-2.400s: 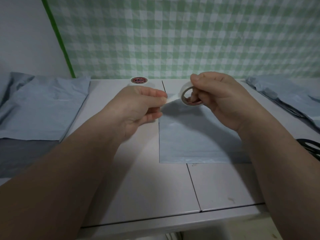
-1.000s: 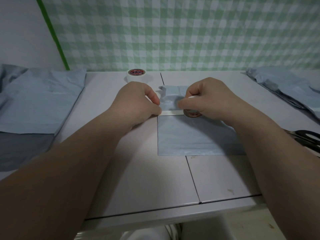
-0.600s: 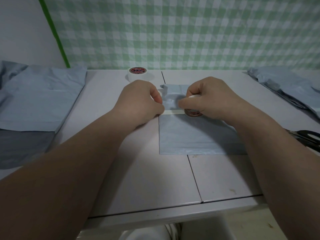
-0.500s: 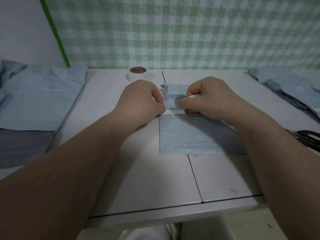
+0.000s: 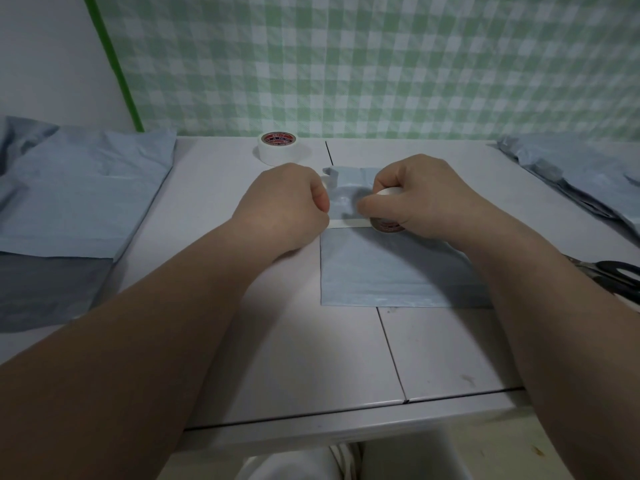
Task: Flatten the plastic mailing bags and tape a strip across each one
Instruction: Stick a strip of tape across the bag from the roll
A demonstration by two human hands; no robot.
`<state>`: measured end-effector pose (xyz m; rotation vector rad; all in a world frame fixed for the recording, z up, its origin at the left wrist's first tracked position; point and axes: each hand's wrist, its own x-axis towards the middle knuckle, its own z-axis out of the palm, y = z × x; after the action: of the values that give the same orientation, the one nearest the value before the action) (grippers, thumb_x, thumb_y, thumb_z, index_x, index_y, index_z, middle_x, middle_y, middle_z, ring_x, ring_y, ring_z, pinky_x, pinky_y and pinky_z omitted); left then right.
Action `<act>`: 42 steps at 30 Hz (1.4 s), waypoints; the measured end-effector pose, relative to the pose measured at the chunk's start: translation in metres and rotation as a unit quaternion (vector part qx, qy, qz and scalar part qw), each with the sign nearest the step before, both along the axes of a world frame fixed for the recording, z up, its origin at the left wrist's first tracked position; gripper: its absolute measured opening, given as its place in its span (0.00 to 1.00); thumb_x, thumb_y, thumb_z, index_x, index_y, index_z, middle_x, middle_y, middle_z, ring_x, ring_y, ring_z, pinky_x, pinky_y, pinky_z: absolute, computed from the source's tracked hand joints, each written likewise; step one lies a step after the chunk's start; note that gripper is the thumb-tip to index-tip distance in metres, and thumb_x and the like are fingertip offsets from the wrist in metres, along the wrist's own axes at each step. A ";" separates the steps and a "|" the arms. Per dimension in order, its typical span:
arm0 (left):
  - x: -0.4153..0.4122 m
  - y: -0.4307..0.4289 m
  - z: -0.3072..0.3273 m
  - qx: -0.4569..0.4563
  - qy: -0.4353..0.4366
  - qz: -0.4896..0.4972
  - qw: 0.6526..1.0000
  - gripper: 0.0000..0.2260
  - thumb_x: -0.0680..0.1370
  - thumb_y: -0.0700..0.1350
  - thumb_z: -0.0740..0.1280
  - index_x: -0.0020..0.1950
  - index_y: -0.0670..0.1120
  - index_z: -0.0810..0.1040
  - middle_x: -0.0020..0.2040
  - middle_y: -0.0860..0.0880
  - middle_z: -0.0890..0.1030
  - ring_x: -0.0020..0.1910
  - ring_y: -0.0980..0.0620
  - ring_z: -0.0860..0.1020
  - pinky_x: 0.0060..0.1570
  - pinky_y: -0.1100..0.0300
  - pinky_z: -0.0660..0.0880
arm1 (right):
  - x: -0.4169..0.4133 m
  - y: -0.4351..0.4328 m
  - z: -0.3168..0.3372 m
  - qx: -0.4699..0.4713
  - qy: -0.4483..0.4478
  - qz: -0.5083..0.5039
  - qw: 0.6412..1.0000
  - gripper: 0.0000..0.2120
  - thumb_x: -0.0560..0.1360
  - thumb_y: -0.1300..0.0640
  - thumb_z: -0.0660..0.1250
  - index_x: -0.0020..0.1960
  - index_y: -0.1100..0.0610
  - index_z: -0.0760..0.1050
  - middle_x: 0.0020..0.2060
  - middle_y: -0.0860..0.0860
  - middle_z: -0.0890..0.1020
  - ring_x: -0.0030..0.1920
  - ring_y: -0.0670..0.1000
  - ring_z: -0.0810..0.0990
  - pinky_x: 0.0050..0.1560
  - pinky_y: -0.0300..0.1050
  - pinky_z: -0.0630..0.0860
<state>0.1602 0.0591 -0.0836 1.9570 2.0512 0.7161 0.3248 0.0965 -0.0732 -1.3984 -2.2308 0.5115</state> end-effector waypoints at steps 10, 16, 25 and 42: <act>-0.002 -0.008 -0.003 0.078 0.000 0.047 0.996 0.12 0.76 0.37 0.61 0.51 0.50 0.79 0.47 0.53 0.77 0.50 0.52 0.74 0.47 0.63 0.65 | 0.001 -0.002 0.001 -0.011 0.004 0.002 1.000 0.12 0.70 0.54 0.70 0.30 0.56 0.73 0.27 0.46 0.74 0.30 0.44 0.71 0.29 0.33 0.66; 0.027 -0.032 -0.003 0.038 0.031 -0.102 0.994 0.20 0.77 0.42 0.59 0.70 0.44 0.68 0.59 0.44 0.78 0.60 0.44 0.74 0.53 0.59 0.66 | 0.000 -0.002 0.000 -0.007 0.011 0.009 1.000 0.15 0.70 0.53 0.71 0.28 0.54 0.72 0.28 0.49 0.74 0.31 0.44 0.70 0.31 0.38 0.66; 0.037 -0.039 -0.019 -0.126 0.227 -0.093 0.961 0.33 0.80 0.61 0.44 0.78 0.43 0.42 0.79 0.46 0.42 0.77 0.50 0.40 0.74 0.45 0.44 | 0.001 -0.003 -0.003 -0.016 0.038 0.019 0.999 0.15 0.69 0.50 0.72 0.29 0.55 0.73 0.29 0.49 0.76 0.31 0.45 0.71 0.33 0.39 0.68; 0.042 -0.043 -0.016 -0.152 0.232 -0.073 0.958 0.35 0.79 0.64 0.42 0.78 0.43 0.40 0.78 0.47 0.40 0.77 0.50 0.38 0.74 0.43 0.42 | 0.008 -0.006 -0.011 -0.090 0.246 -0.003 0.965 0.24 0.75 0.49 0.69 0.42 0.73 0.73 0.34 0.60 0.76 0.34 0.50 0.72 0.38 0.41 0.68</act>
<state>0.2021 0.0162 -0.0996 2.2024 2.0623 -0.1051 0.3327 0.0902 -0.0837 -1.1968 -1.8115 0.9639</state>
